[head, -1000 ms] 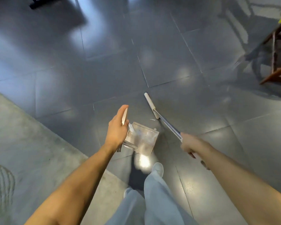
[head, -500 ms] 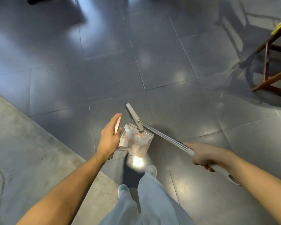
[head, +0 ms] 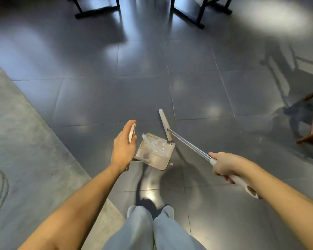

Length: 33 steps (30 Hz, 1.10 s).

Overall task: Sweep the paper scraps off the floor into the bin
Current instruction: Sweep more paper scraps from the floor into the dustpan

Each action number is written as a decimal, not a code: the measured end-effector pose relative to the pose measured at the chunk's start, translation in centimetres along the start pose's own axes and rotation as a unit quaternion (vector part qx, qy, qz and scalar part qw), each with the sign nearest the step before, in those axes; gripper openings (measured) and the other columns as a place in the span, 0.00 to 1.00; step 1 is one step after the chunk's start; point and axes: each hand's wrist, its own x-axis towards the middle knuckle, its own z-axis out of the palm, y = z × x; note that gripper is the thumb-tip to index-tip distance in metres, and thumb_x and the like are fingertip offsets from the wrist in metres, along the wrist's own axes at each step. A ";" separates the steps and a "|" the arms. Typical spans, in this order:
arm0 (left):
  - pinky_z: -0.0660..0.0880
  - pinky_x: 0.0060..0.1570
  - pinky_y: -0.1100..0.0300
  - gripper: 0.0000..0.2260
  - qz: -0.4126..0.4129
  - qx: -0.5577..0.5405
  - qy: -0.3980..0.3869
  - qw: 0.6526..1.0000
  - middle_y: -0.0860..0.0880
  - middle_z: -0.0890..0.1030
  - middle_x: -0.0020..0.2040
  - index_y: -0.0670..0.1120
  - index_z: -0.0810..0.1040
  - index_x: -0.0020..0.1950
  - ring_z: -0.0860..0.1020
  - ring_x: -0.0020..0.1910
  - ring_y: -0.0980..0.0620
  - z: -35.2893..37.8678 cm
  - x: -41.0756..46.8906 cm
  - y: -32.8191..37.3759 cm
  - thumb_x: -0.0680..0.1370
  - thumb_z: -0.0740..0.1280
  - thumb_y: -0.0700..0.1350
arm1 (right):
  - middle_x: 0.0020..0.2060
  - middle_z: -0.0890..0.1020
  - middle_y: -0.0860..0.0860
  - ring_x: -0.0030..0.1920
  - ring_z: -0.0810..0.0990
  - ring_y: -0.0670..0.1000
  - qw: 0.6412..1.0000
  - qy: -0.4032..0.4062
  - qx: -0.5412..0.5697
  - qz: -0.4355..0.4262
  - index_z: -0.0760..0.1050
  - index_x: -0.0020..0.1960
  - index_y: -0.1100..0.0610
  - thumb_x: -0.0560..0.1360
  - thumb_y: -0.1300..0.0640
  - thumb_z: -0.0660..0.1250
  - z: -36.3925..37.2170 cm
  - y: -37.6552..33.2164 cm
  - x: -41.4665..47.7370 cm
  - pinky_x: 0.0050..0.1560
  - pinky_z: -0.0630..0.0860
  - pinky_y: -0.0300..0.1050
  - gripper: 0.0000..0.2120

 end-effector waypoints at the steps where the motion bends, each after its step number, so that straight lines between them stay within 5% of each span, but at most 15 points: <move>1: 0.71 0.61 0.50 0.23 -0.004 -0.005 0.011 1.000 0.46 0.74 0.64 0.56 0.65 0.71 0.71 0.54 0.52 -0.6 0.9 0.3 0.80 0.60 0.37 | 0.31 0.77 0.55 0.27 0.74 0.54 1.000 0.004 -0.019 -0.004 0.62 0.72 0.52 0.74 0.63 0.53 -1.1 -1.3 0.3 0.32 0.74 0.44 0.26; 6: 0.70 0.64 0.47 0.22 -0.038 -0.020 0.070 0.997 0.46 0.74 0.66 0.54 0.66 0.72 0.74 0.61 0.45 -4.2 6.1 -0.2 0.80 0.61 0.37 | 0.31 0.76 0.55 0.25 0.72 0.52 0.998 0.005 -0.042 -0.050 0.59 0.75 0.48 0.74 0.64 0.56 -7.1 -9.1 3.9 0.28 0.73 0.42 0.31; 12: 0.68 0.66 0.50 0.21 -0.060 -0.055 0.093 0.992 0.52 0.72 0.66 0.55 0.66 0.71 0.72 0.61 0.51 -9.3 14.7 -3.0 0.81 0.60 0.38 | 0.33 0.76 0.55 0.24 0.71 0.50 0.994 0.004 -0.036 -0.108 0.58 0.76 0.45 0.74 0.65 0.58 -14.0 -20.7 11.1 0.24 0.72 0.39 0.34; 15: 0.67 0.63 0.63 0.19 -0.012 -0.047 0.020 0.999 0.61 0.69 0.62 0.61 0.65 0.67 0.69 0.59 0.59 -11.3 18.4 -3.6 0.81 0.59 0.41 | 0.32 0.75 0.55 0.24 0.70 0.50 0.992 0.007 -0.028 -0.122 0.61 0.74 0.45 0.73 0.65 0.56 -15.7 -25.3 14.5 0.25 0.72 0.40 0.32; 18: 0.63 0.48 0.83 0.17 0.014 -0.040 -0.002 0.999 0.67 0.69 0.55 0.66 0.65 0.57 0.70 0.51 0.68 -12.5 20.2 -3.6 0.80 0.61 0.42 | 0.32 0.75 0.56 0.26 0.71 0.52 0.991 0.013 -0.031 -0.133 0.58 0.76 0.47 0.73 0.65 0.55 -16.6 -27.6 16.2 0.26 0.72 0.40 0.33; 24: 0.63 0.48 0.83 0.20 0.022 -0.037 0.036 0.998 0.67 0.71 0.53 0.64 0.66 0.57 0.73 0.49 0.68 -12.3 17.9 -4.3 0.79 0.64 0.38 | 0.31 0.74 0.56 0.25 0.69 0.51 0.993 0.007 -0.033 -0.118 0.60 0.75 0.50 0.74 0.65 0.54 -16.8 -25.6 15.5 0.25 0.70 0.40 0.30; 28: 0.63 0.59 0.69 0.22 -0.006 -0.002 0.063 0.998 0.62 0.72 0.61 0.59 0.69 0.67 0.71 0.60 0.59 -10.0 13.1 -6.0 0.79 0.63 0.36 | 0.35 0.75 0.58 0.29 0.71 0.54 0.992 0.005 -0.067 -0.107 0.65 0.70 0.55 0.73 0.66 0.55 -14.6 -20.6 13.5 0.30 0.71 0.44 0.25; 33: 0.61 0.61 0.68 0.23 -0.036 -0.017 0.097 0.994 0.63 0.70 0.64 0.56 0.70 0.70 0.69 0.62 0.62 -7.1 4.8 -5.4 0.79 0.63 0.35 | 0.28 0.74 0.56 0.25 0.71 0.54 0.992 -0.003 -0.090 -0.088 0.68 0.66 0.57 0.73 0.67 0.57 -10.8 -13.0 9.5 0.28 0.71 0.44 0.22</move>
